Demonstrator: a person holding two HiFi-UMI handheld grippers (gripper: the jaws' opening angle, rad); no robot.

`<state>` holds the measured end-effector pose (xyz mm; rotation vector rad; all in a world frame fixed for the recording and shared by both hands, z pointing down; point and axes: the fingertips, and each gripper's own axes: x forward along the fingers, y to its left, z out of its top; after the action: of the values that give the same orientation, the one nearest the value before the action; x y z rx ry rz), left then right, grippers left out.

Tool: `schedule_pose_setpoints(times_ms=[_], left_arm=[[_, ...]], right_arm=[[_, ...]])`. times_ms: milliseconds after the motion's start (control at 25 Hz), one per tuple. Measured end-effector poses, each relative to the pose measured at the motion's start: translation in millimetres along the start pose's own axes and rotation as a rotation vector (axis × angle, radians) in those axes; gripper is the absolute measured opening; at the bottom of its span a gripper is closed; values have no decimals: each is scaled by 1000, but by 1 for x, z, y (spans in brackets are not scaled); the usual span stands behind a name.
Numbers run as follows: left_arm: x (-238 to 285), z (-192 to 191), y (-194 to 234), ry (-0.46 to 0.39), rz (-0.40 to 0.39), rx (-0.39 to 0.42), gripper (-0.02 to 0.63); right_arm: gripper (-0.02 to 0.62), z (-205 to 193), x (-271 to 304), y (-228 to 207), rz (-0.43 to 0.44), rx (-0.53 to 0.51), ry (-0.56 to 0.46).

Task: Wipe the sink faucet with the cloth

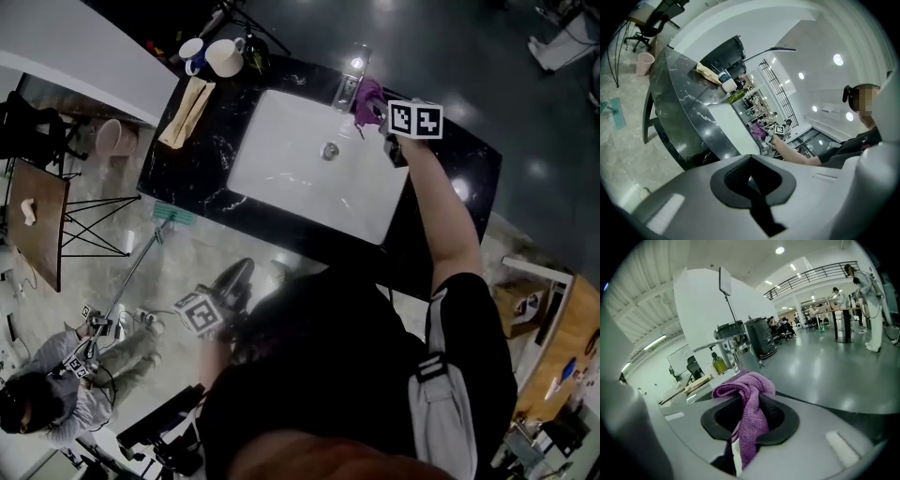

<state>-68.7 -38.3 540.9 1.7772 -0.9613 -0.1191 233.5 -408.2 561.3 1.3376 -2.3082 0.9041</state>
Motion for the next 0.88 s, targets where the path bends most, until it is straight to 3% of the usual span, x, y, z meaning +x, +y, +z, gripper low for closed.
schedule_pose_setpoints(times_ms=[80, 200, 360, 480, 560, 760, 880], left_arm=[[1, 0, 0, 3, -12, -1, 2], [6, -2, 1, 5, -39, -7, 2], [7, -3, 0, 2, -28, -2, 2], [4, -6, -1, -3, -16, -2, 2], [2, -8, -1, -5, 3, -11, 2], [10, -14, -1, -4, 19, -21, 2], [12, -20, -3, 3, 35, -15, 2]], right_arm=[[104, 25, -18, -5, 20, 66, -93], [104, 77, -40, 1, 124, 170, -251], [104, 106, -30, 9, 176, 199, -284], [104, 87, -6, -5, 171, 277, -227], [104, 58, 14, -21, 112, 277, -119], [104, -11, 58, -45, -84, -40, 245], [104, -14, 63, -43, -65, -175, 326]])
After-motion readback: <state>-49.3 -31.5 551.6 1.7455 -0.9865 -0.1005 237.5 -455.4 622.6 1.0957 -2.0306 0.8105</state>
